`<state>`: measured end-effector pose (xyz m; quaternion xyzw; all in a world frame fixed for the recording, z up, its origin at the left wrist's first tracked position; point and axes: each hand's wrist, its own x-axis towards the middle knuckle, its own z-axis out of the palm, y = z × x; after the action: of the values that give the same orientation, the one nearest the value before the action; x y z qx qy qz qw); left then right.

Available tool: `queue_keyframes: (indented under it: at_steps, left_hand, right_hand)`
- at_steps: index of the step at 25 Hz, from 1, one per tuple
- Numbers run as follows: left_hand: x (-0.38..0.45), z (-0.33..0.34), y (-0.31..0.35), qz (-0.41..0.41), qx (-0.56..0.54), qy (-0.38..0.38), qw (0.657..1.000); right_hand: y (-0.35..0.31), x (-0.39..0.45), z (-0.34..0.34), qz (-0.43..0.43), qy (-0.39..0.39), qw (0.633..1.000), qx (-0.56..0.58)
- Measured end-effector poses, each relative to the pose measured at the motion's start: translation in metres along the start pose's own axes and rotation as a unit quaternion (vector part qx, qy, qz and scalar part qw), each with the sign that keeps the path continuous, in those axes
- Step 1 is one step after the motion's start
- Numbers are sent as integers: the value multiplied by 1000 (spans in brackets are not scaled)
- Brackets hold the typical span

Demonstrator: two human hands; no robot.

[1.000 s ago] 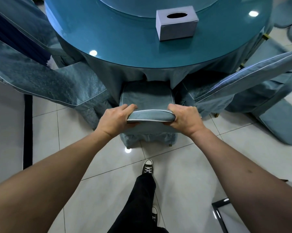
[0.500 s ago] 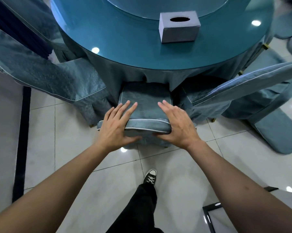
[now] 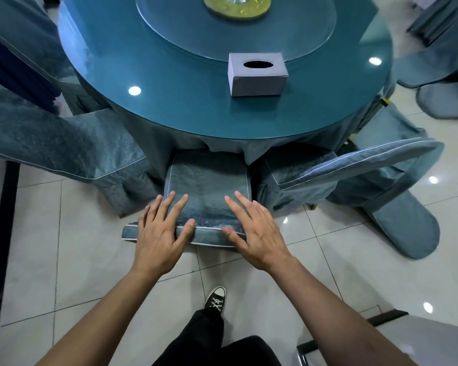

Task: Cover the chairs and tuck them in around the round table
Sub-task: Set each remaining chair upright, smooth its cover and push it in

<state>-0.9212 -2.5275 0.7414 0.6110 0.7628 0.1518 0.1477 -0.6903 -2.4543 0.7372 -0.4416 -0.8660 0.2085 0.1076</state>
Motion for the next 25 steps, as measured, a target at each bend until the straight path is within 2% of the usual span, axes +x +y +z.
queue_keyframes:
  at_steps: [4, 10, 14, 25]
  left_hand:
    - [4, -2, 5, 3, 16, 3, 1000]
    - [10, -7, 20, -14, 16, 8, 1000]
    - [5, -4, 58, -38, -5, 28, 999]
    - [19, 36, 194, -35, -39, 51, 997]
  right_hand:
    - [4, -1, 10, 24, -4, 1000, 8]
    - [14, 9, -7, -11, 7, 1000, 16]
    - [36, 1, -37, -18, 24, 999, 16]
    - [150, -50, -133, 2, 89, 995, -40]
